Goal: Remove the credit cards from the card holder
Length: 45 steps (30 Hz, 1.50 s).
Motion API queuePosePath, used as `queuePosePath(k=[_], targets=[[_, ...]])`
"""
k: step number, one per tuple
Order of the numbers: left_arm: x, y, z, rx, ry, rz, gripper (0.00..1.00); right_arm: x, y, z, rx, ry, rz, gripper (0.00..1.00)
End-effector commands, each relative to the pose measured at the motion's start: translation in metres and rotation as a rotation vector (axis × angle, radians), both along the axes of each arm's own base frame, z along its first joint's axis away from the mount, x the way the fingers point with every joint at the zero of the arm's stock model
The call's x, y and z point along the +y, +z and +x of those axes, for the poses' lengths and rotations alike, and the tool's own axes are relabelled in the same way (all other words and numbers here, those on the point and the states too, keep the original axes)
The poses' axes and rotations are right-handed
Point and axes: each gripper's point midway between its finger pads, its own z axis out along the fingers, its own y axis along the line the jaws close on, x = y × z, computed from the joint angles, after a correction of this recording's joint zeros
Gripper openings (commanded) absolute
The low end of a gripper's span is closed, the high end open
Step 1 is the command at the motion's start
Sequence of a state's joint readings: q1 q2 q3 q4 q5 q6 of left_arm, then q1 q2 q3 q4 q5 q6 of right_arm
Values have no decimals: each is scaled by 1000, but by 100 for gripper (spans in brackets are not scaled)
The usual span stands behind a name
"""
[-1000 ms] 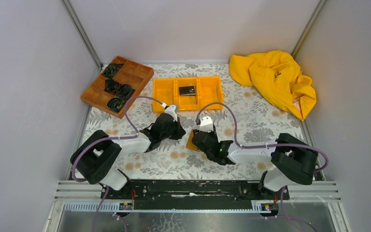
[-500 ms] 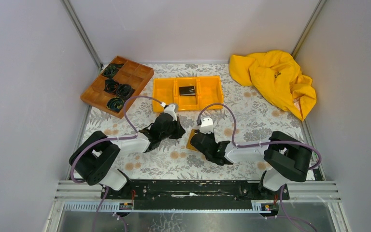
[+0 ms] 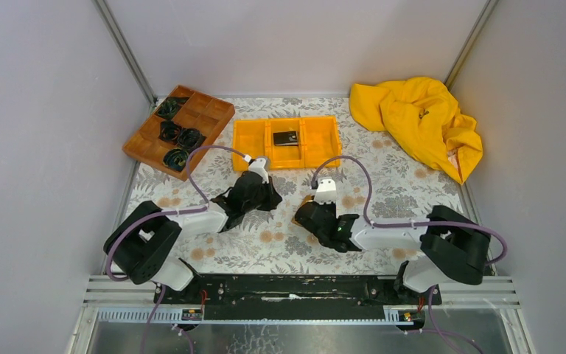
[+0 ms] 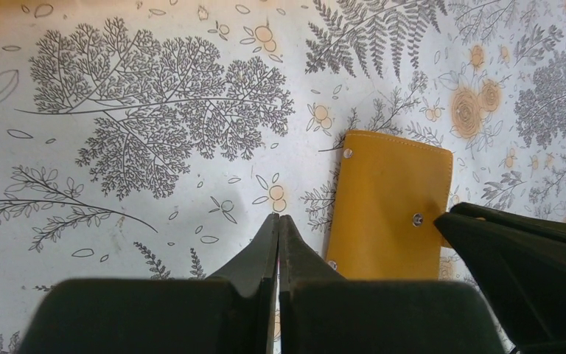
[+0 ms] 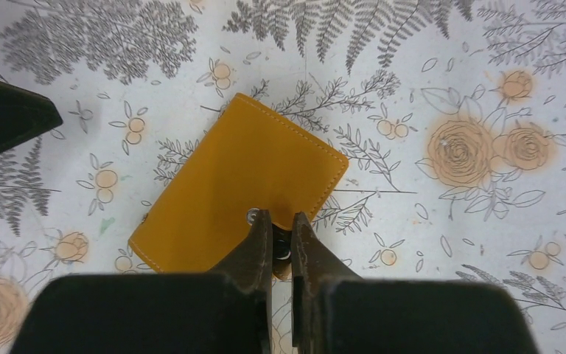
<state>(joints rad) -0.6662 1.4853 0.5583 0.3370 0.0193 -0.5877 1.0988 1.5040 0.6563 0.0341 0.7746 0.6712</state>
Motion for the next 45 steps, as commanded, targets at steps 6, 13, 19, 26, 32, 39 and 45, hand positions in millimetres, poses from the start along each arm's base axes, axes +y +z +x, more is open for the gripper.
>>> queuePosePath(k=[6, 13, 19, 26, 32, 39, 45], targets=[[10, 27, 7, -103, 47, -36, 0, -9, 83, 4, -129, -14, 121, 0], [13, 32, 7, -123, 60, -41, 0, -5, 109, -1, -162, 63, 185, 0], [15, 34, 7, -129, 66, -36, 0, 16, 106, -2, -121, 114, 206, 0], [19, 35, 9, -140, 80, -25, 0, 61, 110, -3, -81, 200, 290, 0], [21, 36, 10, -145, 84, -12, 0, 71, 113, -9, -90, 210, 437, 0], [13, 32, 6, -121, 52, -41, 0, -1, 95, -12, -124, -3, 372, 0], [11, 31, 5, -110, 48, -49, 0, -42, 68, -28, -102, -89, 369, 0]])
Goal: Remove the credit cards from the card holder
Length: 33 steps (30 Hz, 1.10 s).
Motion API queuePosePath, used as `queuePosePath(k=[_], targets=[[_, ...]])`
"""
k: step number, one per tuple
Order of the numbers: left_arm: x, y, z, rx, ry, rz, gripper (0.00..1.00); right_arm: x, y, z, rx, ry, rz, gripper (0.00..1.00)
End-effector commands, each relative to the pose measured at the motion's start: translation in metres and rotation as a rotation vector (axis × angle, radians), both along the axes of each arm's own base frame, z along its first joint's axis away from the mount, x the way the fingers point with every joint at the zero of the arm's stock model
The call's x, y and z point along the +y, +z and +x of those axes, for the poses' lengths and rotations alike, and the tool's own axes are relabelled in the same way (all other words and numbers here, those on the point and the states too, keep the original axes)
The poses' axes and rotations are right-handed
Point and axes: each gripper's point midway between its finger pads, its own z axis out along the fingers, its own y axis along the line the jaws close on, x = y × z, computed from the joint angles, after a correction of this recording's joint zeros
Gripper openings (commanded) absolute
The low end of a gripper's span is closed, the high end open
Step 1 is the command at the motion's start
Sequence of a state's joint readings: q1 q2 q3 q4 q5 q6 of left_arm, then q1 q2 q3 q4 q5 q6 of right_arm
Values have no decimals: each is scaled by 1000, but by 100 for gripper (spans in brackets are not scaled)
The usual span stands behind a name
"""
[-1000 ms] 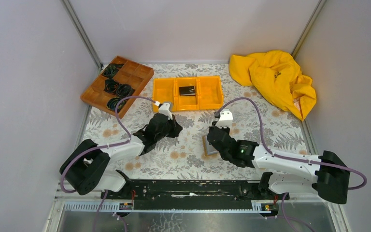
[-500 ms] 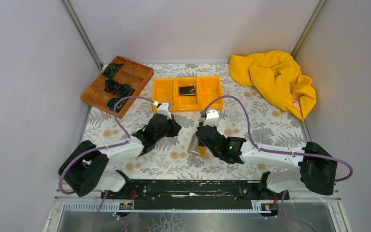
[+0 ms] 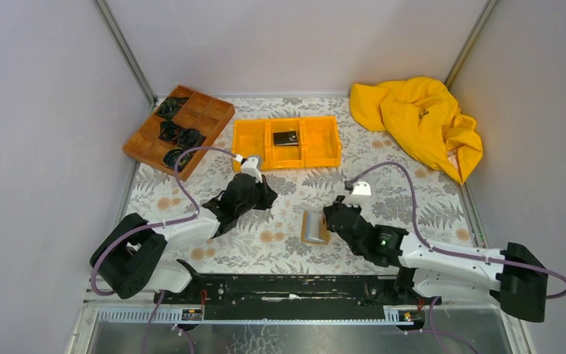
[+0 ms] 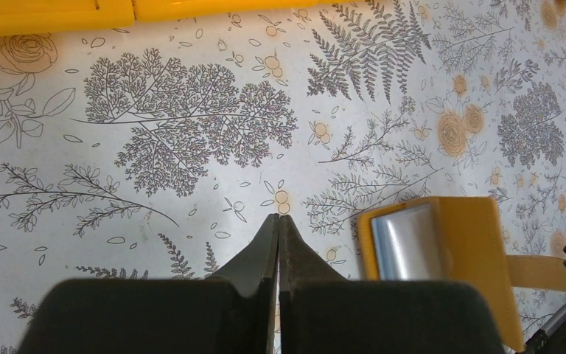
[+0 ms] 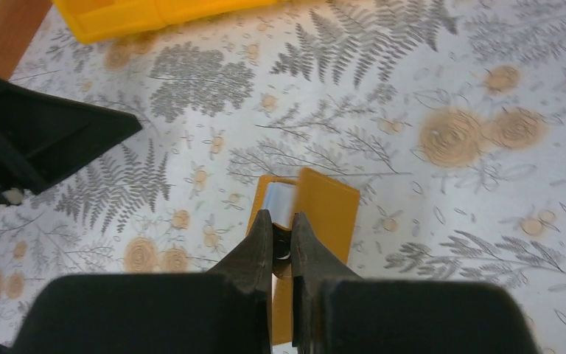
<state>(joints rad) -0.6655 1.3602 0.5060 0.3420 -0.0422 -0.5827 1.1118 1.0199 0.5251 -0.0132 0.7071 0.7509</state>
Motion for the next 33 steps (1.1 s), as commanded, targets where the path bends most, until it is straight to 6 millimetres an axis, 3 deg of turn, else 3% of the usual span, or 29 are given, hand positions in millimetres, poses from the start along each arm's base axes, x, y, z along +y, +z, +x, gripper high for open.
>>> queuePosePath(k=[1, 16, 21, 24, 26, 27, 28, 29, 31, 33], targets=[[-2, 7, 4, -29, -4, -30, 0, -35, -19, -6, 4, -115, 20, 0], [-1, 8, 3, -31, 3, -30, 0, -87, -73, -30, 147, -289, -65, 2], [-1, 8, 3, -30, 3, -31, 0, -124, -71, -37, 140, -413, -88, 1], [-1, 7, 3, -28, 2, -30, 0, -134, -67, -39, 117, -430, -54, 1], [-1, 6, 3, -27, 0, -31, 0, -130, -65, -38, 105, -406, -15, 11], [-1, 5, 3, -24, 2, -30, 0, -130, -65, -38, 101, -400, 0, 21], [-1, 5, 3, -24, 2, -29, 0, -131, -65, -38, 96, -399, 5, 39], [-2, 5, 3, -24, 0, -30, 0, -132, -65, -38, 92, -401, 6, 48], [-1, 5, 3, -22, 2, -29, 0, -134, -64, -39, 92, -412, 6, 56], [-1, 4, 3, -21, 4, -28, 0, -135, -64, -39, 97, -415, -6, 57]])
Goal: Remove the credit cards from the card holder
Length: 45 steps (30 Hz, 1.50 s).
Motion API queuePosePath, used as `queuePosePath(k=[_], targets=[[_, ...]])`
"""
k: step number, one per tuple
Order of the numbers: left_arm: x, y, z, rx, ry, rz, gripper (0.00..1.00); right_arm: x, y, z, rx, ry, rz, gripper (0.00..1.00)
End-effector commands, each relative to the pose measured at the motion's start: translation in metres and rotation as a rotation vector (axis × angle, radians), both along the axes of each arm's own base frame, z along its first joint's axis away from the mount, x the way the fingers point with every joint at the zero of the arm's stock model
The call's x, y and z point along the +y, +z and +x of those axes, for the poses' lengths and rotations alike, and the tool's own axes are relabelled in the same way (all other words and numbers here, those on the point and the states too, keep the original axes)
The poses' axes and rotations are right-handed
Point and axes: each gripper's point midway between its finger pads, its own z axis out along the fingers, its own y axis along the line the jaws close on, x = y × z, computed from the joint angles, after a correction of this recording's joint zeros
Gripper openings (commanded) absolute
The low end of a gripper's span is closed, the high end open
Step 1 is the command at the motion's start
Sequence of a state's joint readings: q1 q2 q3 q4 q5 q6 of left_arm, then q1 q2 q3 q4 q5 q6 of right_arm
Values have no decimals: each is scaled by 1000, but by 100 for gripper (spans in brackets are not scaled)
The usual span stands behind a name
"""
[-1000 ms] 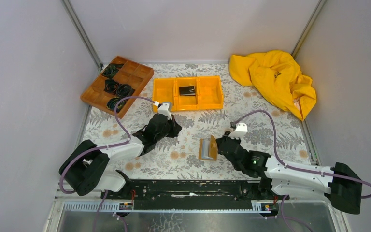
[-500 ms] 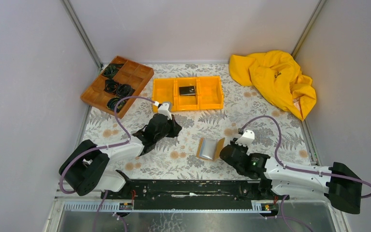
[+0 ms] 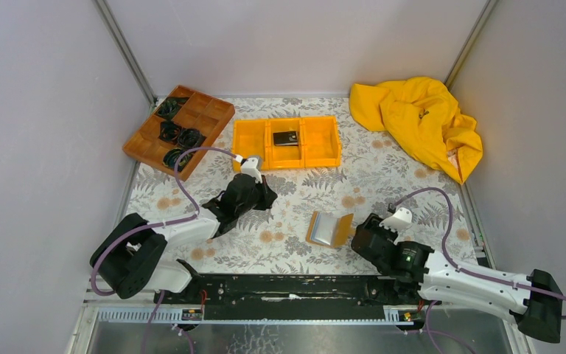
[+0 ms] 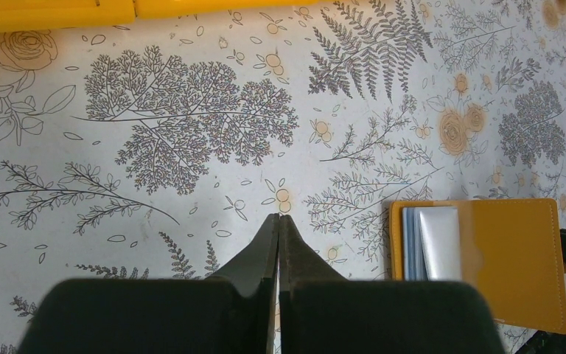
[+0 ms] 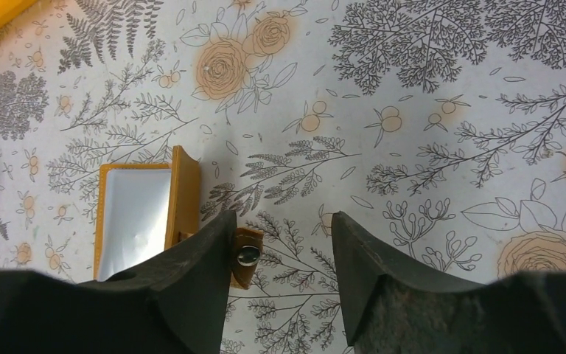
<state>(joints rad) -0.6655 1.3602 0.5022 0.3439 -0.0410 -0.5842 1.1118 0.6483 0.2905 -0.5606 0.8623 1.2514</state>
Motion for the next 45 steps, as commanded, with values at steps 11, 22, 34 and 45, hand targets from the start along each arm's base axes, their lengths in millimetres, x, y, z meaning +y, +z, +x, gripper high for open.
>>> queuePosePath(k=[11, 22, 34, 45], targets=[[-15, 13, -4, -52, -88, -79, 0, -2, 6, 7, -34, -33, -36, 29], [-131, 36, -86, -112, -638, -268, 2, -3, -2, 7, -42, -16, -45, 0], [-191, -6, -82, -60, -700, -120, 6, 4, -6, 6, -17, 17, -66, 0], [-201, -63, -82, 73, -661, 34, 0, 5, -1, 4, -10, 37, -61, 21]])
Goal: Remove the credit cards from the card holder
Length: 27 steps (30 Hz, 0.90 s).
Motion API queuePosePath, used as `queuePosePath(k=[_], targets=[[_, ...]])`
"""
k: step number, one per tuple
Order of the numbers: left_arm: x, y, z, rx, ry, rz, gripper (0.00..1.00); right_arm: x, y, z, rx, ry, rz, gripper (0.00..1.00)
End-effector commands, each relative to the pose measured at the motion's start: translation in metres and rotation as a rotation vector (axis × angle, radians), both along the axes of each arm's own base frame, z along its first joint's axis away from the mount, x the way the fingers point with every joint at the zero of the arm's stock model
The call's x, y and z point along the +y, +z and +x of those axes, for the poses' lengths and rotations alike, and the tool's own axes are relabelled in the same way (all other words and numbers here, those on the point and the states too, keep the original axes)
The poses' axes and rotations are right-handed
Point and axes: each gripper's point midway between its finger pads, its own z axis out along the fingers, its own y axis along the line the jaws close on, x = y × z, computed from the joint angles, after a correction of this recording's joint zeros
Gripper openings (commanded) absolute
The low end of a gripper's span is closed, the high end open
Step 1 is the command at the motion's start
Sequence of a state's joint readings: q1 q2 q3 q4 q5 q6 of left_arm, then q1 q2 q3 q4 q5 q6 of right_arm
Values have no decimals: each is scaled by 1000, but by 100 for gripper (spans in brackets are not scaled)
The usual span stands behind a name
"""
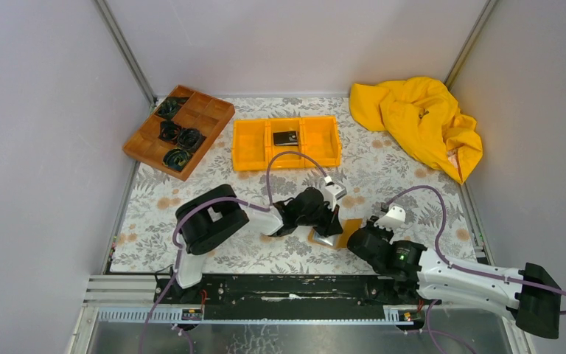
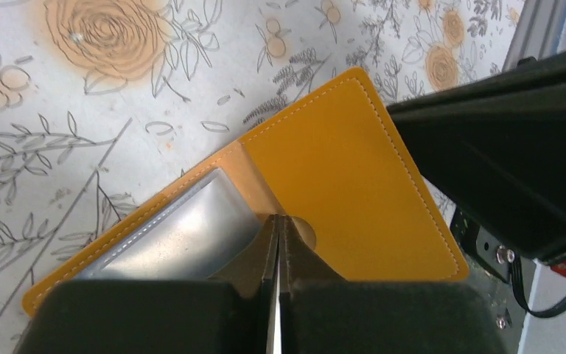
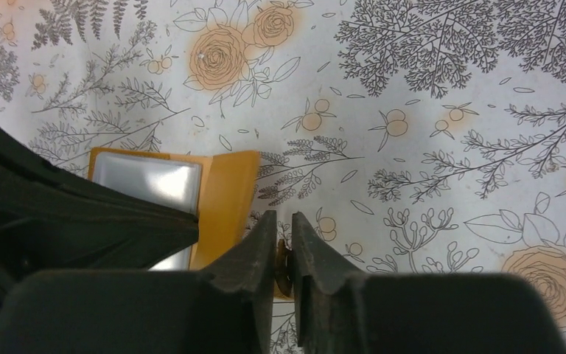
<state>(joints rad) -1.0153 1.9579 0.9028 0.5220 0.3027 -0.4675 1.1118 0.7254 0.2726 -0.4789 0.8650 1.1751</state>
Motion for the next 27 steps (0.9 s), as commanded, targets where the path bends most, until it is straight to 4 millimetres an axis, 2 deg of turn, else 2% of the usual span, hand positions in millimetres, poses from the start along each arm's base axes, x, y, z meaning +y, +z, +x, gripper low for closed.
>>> queuePosePath(k=[1, 8, 9, 12, 13, 14, 15, 19, 23, 25, 27], targets=[[1, -18, 9, 3, 59, 100, 0, 2, 11, 1, -14, -6, 18, 24], [8, -42, 16, 54, 125, 208, 0, -5, 28, 1, -33, -45, 50, 31], [10, -45, 16, 58, 131, 224, 0, -6, 30, 1, -36, -45, 55, 35], [15, -51, 20, 58, 162, 265, 0, -6, 38, 1, -53, -46, 91, 62], [16, -52, 22, 57, 171, 277, 0, -3, 43, 1, -60, -34, 109, 68], [18, -53, 23, 55, 179, 286, 0, -2, 48, 1, -68, -28, 127, 70], [19, -53, 25, 52, 188, 292, 0, 0, 51, 1, -75, -17, 144, 70], [24, -54, 29, 36, 217, 320, 0, 12, 62, 4, -102, 30, 188, 61], [28, -55, 30, 33, 231, 336, 0, 26, 59, 6, -82, 62, 176, 59], [30, -54, 32, 27, 244, 339, 0, 34, 52, 5, -47, 81, 162, 51], [32, -54, 35, 21, 260, 349, 0, 43, 44, 6, -20, 92, 154, 35]])
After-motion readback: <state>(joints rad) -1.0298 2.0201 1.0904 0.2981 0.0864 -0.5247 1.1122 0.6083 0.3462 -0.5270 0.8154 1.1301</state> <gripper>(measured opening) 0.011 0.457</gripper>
